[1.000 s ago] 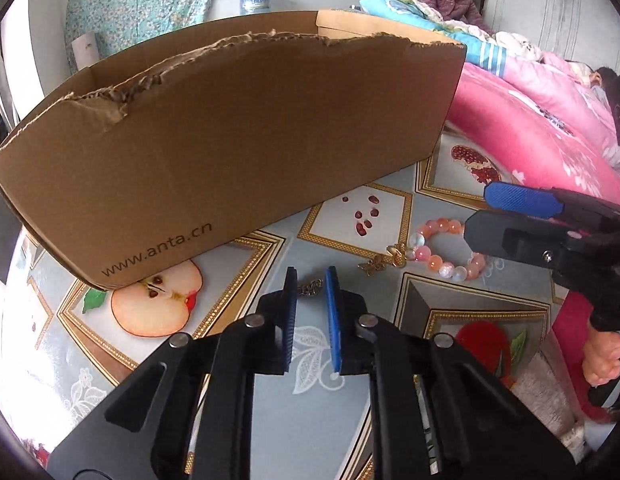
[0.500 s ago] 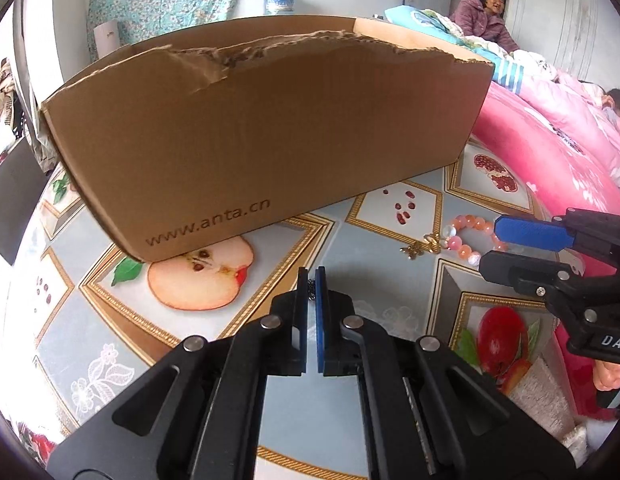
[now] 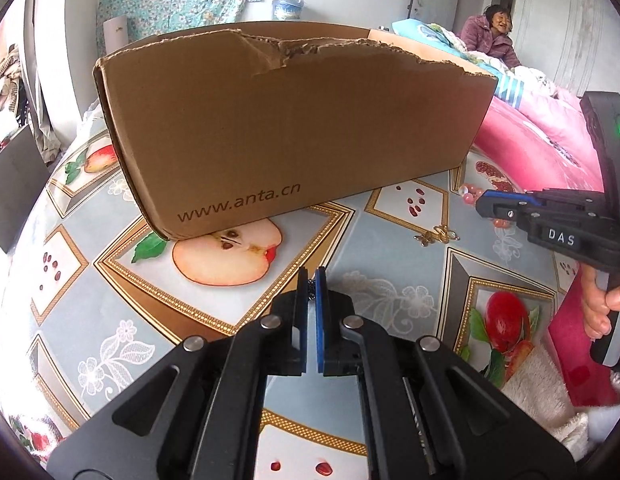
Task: Organize jewelry
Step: 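Lower the right gripper onto the gold butterfly charm and close it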
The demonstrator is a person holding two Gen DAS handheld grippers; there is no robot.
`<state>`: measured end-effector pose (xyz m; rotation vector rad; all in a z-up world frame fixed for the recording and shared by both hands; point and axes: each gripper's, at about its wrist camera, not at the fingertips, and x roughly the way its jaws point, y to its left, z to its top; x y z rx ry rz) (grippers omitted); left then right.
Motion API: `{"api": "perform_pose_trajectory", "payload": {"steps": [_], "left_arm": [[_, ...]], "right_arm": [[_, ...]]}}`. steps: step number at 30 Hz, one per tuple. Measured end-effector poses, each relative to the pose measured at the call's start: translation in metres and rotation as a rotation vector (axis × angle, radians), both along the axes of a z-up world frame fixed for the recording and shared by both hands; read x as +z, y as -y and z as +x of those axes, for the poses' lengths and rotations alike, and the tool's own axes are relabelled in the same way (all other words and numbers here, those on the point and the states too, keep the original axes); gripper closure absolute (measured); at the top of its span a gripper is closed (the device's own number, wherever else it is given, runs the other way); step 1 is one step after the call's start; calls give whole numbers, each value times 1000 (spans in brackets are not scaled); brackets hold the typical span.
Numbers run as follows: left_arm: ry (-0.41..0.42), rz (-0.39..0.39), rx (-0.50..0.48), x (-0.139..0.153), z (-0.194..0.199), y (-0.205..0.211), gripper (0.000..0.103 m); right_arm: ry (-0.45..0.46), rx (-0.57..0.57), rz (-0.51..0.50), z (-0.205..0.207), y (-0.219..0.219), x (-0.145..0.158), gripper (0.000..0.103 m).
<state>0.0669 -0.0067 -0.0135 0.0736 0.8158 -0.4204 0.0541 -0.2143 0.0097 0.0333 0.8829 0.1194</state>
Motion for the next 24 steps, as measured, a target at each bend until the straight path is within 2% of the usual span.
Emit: {"api": "perform_pose_trajectory", "payload": {"steps": [2,3,4,6,12,15,18,24], "left_arm": [[0,-6,-1,0,0,-1,101],[-2,-14,0,0,0,-2,101],[-4,-19,2,0,0,-2,101],[-3,-19,5,0,0,-3,101],[-10,-28,3,0,1,-4,101],[-10,-26,4,0,1,-4,101],[-14,-33,1,0,1,-5,101],[-12,-40,9,0,0,-6,101]], "right_arm": [[28,37,48,-4,-2,8,91],[33,64,61,-6,-6,11,87],[31,89,74,-8,-11,11,78],[9,120,93,-9,-20,9,71],[-31,150,14,-2,-45,-9,70],[-23,170,-35,-3,-53,-8,73],[-39,186,-26,-1,-55,-7,88],[-58,175,7,8,-48,-6,88]]}}
